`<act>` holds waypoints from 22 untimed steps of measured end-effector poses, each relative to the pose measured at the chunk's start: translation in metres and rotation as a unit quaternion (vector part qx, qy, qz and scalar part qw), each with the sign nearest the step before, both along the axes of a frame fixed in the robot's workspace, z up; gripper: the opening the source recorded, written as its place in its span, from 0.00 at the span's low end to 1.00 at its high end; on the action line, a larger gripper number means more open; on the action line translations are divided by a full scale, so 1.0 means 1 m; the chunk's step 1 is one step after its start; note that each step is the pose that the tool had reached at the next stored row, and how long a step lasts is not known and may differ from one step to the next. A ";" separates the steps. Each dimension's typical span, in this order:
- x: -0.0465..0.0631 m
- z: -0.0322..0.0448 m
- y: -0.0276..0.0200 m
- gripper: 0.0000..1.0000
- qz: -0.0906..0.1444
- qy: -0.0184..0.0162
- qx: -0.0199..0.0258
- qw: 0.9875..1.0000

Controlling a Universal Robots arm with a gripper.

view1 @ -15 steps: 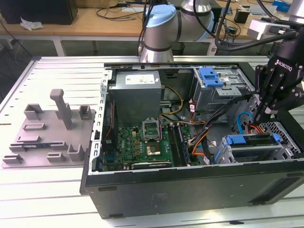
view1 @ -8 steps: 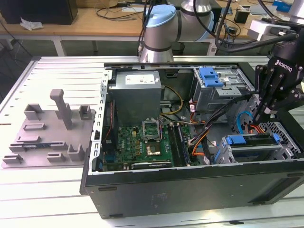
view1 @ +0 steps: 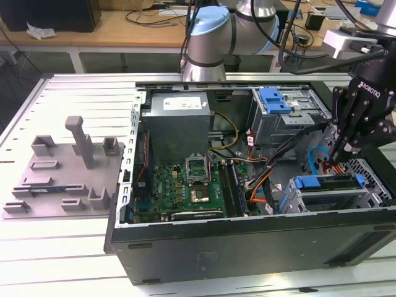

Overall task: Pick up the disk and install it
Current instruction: 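Insert the second disk wire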

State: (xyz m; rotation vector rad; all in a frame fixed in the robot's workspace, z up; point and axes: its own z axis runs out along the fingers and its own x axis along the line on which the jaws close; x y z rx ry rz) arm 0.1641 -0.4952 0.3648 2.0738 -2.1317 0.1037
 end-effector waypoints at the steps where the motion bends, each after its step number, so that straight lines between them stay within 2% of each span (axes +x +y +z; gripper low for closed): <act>1: 0.000 0.0000 -0.0010 0.16 0.000 -0.002 0.002 1.000; 3: -0.001 0.0000 -0.0035 0.16 0.000 -0.005 0.006 1.000; 5: -0.002 0.0000 -0.0070 0.16 0.000 -0.007 0.013 1.000; 6: -0.003 0.0000 -0.0084 0.16 0.000 -0.008 0.015 1.000; 7: -0.004 0.0000 -0.0122 0.16 0.000 -0.009 0.022 1.000; 9: -0.005 0.0000 -0.0155 0.16 0.000 -0.009 0.027 1.000; 11: -0.006 -0.0001 -0.0218 0.16 0.000 -0.011 0.037 0.999; 14: -0.006 -0.0002 -0.0260 0.16 0.000 -0.012 0.045 0.999; 18: -0.006 -0.0004 -0.0266 0.16 0.000 -0.013 0.050 0.999; 22: -0.006 -0.0009 -0.0266 0.16 0.002 -0.013 0.051 0.999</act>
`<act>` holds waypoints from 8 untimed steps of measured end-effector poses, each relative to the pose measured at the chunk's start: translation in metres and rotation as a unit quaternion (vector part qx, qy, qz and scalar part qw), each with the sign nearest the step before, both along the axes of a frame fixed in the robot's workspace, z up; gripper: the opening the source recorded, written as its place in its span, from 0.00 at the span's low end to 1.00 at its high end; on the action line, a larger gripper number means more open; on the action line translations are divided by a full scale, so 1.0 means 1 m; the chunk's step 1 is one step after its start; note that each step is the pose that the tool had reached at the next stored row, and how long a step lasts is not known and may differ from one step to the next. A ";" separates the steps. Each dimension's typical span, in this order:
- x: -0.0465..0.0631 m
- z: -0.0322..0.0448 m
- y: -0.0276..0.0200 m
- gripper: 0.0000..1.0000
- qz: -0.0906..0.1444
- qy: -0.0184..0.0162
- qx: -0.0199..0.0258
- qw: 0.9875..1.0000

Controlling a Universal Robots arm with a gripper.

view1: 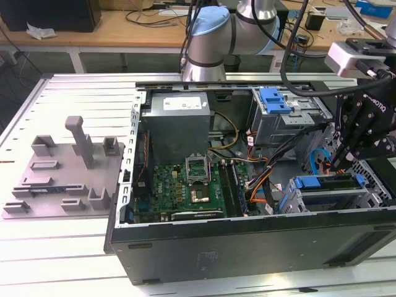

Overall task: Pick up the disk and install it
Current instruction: 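Insert the second disk wire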

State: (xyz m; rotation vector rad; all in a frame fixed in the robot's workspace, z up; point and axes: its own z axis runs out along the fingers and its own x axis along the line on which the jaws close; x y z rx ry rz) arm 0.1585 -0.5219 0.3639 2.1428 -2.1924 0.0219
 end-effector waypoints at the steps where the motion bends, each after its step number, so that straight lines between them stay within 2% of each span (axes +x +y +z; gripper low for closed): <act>1: 0.000 0.0000 0.0000 0.16 0.000 0.000 0.000 1.000; 5: 0.000 -0.0001 0.0000 0.16 0.000 0.000 0.000 1.000; 8: 0.000 -0.0001 -0.0019 0.16 0.000 0.000 0.000 1.000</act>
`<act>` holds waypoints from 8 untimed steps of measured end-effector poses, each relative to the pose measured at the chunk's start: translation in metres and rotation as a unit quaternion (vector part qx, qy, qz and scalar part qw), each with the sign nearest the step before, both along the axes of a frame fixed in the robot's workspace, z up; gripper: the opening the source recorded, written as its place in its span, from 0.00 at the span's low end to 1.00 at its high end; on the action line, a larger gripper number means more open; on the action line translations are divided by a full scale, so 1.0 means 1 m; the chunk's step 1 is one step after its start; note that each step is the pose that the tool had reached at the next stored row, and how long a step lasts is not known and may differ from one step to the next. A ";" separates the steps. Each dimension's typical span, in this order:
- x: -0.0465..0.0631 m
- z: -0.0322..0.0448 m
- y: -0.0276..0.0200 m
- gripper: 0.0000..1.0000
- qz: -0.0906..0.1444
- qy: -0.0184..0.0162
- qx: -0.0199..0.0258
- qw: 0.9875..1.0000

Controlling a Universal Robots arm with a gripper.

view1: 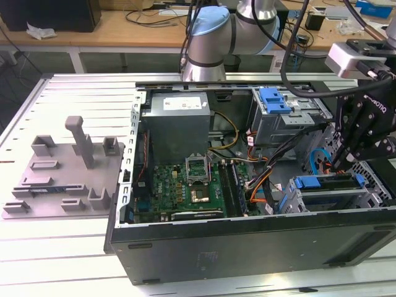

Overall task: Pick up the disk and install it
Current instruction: 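Insert the second disk wire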

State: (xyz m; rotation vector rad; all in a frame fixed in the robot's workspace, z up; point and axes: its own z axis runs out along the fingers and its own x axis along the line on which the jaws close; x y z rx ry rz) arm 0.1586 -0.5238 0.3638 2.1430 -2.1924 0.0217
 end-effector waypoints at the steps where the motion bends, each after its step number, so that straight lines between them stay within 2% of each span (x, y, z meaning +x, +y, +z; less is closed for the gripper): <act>1: 0.000 0.0000 -0.0011 0.16 0.000 0.000 0.000 1.000; 4: 0.000 -0.0001 -0.0019 0.16 0.000 0.000 0.000 1.000; 8: 0.000 -0.0003 -0.0020 0.16 0.002 -0.003 0.001 1.000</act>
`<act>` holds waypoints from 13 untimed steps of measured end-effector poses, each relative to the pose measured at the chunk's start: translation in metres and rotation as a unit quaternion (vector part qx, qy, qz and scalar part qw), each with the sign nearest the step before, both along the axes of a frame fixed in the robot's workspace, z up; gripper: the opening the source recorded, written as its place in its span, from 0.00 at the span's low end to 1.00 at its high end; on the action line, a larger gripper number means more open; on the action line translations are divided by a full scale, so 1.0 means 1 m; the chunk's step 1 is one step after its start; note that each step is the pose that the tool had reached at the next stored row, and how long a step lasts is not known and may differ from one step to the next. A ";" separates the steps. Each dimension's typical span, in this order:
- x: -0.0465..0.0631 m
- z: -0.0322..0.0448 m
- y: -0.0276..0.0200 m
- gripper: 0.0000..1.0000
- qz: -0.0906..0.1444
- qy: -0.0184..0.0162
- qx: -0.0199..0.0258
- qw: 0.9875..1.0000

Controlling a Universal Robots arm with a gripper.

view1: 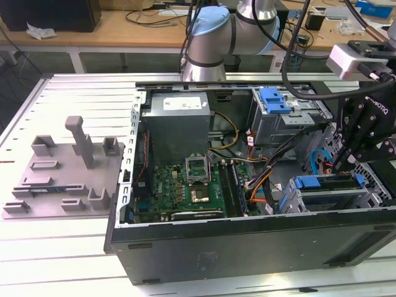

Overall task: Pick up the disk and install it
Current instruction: 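Insert the second disk wire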

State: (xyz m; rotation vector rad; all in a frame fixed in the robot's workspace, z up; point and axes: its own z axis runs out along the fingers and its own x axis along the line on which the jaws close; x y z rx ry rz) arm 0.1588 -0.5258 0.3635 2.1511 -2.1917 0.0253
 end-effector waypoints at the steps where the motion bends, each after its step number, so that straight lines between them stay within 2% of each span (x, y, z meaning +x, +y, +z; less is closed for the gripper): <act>1: 0.000 0.0000 0.0000 0.16 0.000 0.000 0.000 1.000; 13: 0.000 -0.0014 0.0017 0.16 0.007 -0.001 0.000 1.000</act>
